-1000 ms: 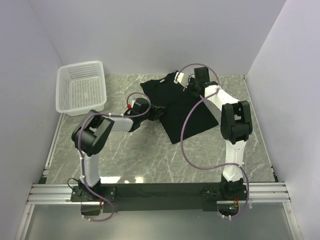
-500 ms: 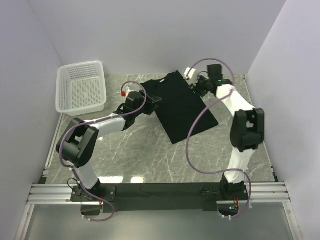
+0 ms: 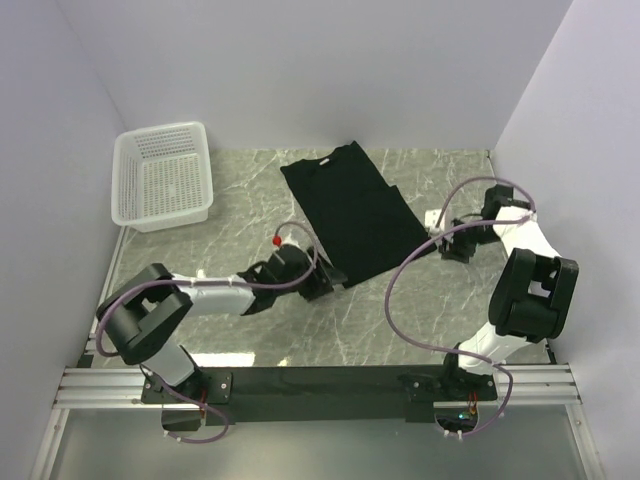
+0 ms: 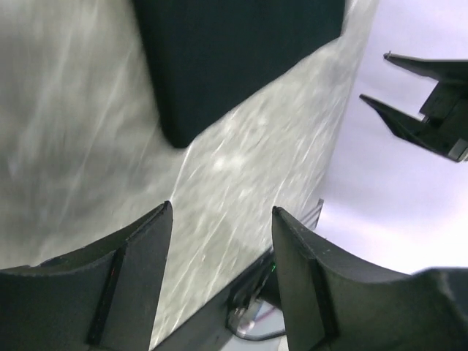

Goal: Fold and stack the t-shirts
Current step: Fold the T-shirt at the center of the board.

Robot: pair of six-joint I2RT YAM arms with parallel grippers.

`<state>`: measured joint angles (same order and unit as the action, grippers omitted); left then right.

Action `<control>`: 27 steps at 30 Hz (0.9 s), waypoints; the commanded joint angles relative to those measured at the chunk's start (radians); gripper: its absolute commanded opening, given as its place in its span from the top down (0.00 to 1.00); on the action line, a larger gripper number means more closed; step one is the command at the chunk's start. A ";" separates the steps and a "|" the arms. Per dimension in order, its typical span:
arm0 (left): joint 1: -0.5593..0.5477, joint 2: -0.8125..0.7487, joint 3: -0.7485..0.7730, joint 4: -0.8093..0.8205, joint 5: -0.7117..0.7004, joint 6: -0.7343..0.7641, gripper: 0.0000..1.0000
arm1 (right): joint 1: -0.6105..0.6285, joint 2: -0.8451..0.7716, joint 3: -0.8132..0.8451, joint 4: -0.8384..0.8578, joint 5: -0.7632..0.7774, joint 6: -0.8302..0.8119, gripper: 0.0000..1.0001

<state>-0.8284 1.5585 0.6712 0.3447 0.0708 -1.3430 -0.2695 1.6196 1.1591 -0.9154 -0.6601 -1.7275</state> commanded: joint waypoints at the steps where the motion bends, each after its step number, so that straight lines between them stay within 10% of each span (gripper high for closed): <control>1: -0.047 0.044 -0.044 0.178 -0.019 -0.151 0.38 | 0.009 -0.059 -0.058 -0.074 0.004 -0.257 0.42; 27: -0.112 0.273 0.142 -0.148 -0.223 -0.461 0.51 | 0.070 0.017 -0.062 0.113 0.034 -0.199 0.41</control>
<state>-0.9367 1.8370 0.8043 0.3473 -0.0826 -1.7855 -0.1997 1.6386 1.0729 -0.7971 -0.6132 -1.9202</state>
